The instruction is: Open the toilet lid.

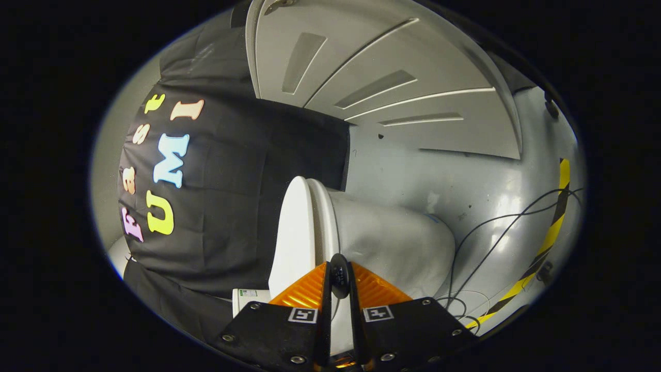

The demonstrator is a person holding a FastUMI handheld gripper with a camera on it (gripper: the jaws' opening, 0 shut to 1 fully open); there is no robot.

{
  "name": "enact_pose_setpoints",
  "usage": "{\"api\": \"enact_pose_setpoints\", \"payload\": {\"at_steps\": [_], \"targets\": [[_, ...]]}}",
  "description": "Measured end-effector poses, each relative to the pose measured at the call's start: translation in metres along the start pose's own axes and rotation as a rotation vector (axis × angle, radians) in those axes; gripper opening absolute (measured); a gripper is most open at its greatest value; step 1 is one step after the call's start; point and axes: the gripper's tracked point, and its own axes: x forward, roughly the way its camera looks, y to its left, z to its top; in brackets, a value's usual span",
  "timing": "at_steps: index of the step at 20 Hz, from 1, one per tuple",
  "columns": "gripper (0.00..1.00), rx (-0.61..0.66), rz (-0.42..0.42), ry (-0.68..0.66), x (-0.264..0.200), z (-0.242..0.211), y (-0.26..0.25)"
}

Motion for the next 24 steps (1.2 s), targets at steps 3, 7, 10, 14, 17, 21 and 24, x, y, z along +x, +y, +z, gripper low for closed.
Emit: {"api": "enact_pose_setpoints", "payload": {"at_steps": [3, 7, 10, 14, 17, 21, 24], "targets": [[0.05, -0.024, -0.004, 0.001, -0.001, -0.002, 0.006], [0.0, -0.099, -0.05, -0.004, -0.007, 0.003, 0.018], [0.0, -0.114, -0.058, -0.009, -0.013, 0.006, 0.034], [0.0, -0.17, -0.011, -0.013, -0.027, 0.006, 0.064], [0.0, -0.233, 0.014, -0.032, -0.035, 0.005, 0.089], [0.0, -0.249, 0.027, -0.042, -0.045, 0.002, 0.113], [0.0, -0.283, 0.044, -0.051, -0.052, 0.0, 0.129]]}}
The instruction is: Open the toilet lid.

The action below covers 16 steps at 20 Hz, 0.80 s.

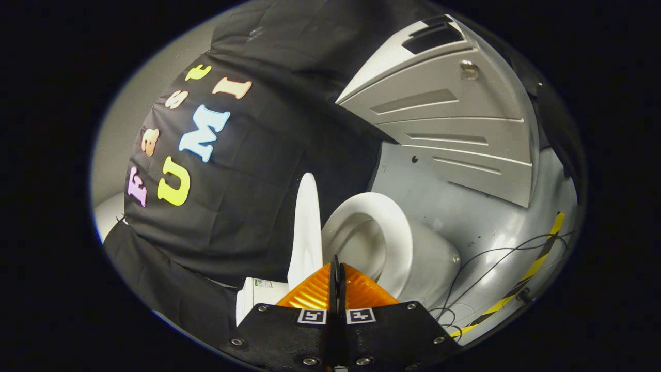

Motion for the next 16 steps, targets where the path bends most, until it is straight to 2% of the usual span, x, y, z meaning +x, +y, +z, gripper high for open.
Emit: {"api": "enact_pose_setpoints", "payload": {"at_steps": [10, 16], "targets": [[0.0, -0.048, 0.04, -0.04, -0.015, -0.003, 0.059], [0.0, -0.094, 0.095, -0.064, -0.023, -0.01, 0.099]]}}
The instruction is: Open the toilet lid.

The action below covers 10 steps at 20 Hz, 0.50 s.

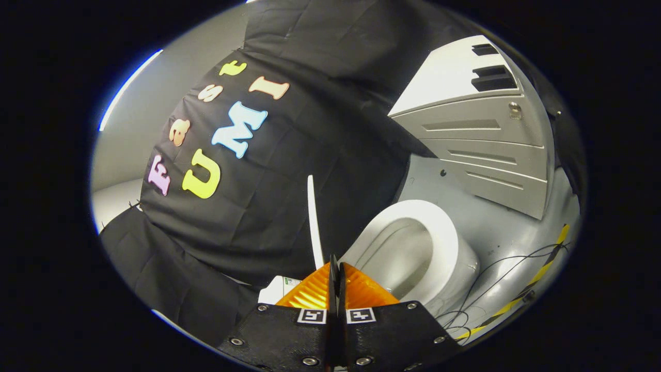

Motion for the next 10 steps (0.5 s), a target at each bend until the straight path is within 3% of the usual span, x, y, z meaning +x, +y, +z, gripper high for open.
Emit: {"api": "enact_pose_setpoints", "payload": {"at_steps": [10], "targets": [[0.0, -0.095, 0.06, -0.011, -0.006, -0.008, 0.055]]}}
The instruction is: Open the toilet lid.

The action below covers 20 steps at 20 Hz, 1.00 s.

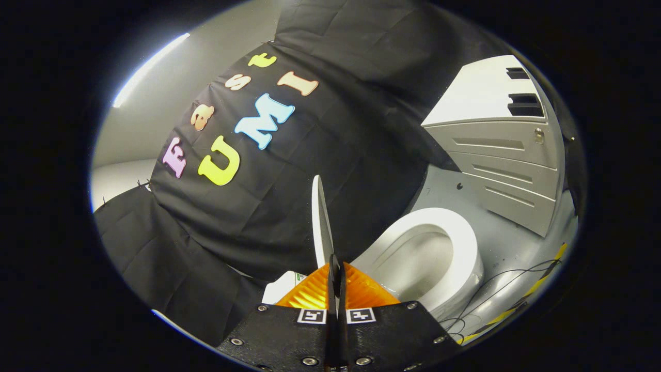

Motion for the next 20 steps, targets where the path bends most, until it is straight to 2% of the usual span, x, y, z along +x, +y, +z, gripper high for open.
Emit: {"api": "enact_pose_setpoints", "payload": {"at_steps": [20], "targets": [[0.0, -0.248, 0.084, -0.006, -0.008, -0.031, 0.109]]}}
